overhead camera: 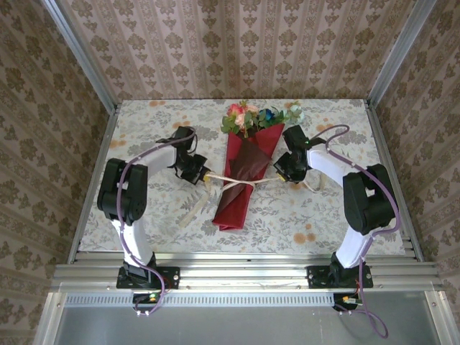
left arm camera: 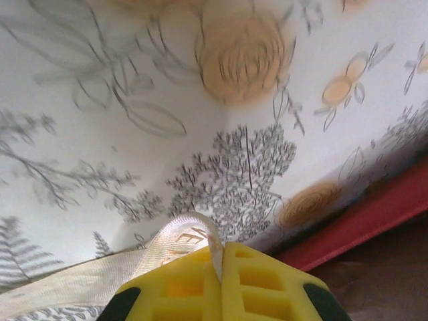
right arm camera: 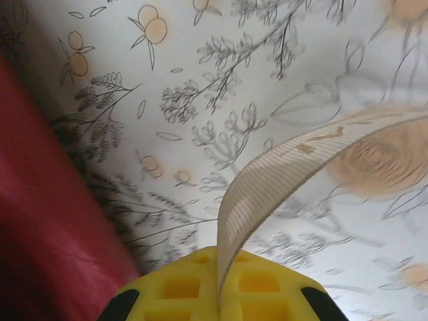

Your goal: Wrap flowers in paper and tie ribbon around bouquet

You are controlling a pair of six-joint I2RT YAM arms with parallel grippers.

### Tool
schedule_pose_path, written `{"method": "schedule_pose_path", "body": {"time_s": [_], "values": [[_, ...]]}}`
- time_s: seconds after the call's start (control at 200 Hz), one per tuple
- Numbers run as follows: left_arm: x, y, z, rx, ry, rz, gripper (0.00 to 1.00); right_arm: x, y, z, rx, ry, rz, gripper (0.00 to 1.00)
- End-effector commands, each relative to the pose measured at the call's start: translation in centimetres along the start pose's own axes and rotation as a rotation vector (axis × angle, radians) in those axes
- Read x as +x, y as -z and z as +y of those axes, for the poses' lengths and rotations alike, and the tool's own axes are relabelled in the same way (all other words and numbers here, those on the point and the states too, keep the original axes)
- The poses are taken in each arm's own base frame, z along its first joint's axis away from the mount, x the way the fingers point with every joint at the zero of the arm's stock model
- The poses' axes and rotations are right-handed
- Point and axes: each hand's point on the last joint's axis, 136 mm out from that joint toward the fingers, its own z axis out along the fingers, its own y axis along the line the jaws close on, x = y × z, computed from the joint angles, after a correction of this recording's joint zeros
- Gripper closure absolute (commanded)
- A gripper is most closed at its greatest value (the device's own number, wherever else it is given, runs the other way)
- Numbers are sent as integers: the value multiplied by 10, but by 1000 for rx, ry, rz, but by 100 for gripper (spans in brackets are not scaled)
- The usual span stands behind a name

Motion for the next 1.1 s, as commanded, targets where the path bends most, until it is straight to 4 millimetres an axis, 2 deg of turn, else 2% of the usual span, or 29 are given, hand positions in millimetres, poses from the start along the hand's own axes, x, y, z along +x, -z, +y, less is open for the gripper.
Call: {"method": "schedule_pose_path", "body": {"time_s": [0.0,0.305,0.625,0.975,1.095], "values": [[-16,13,13,-13,-4,-33,100,-9,-2,-45,215,248,-24,100],[-53,21,36,17,89,-62,100,-26,16,-92,305,289,-48,100],[-80,37,49,58,165,-95,100,-46,26,-142,336,198,-52,100],[-99,53,64,108,243,-127,100,-58,32,-166,340,147,-66,100],[-104,59,69,124,266,-138,100,-61,34,-166,338,176,-69,100]]}}
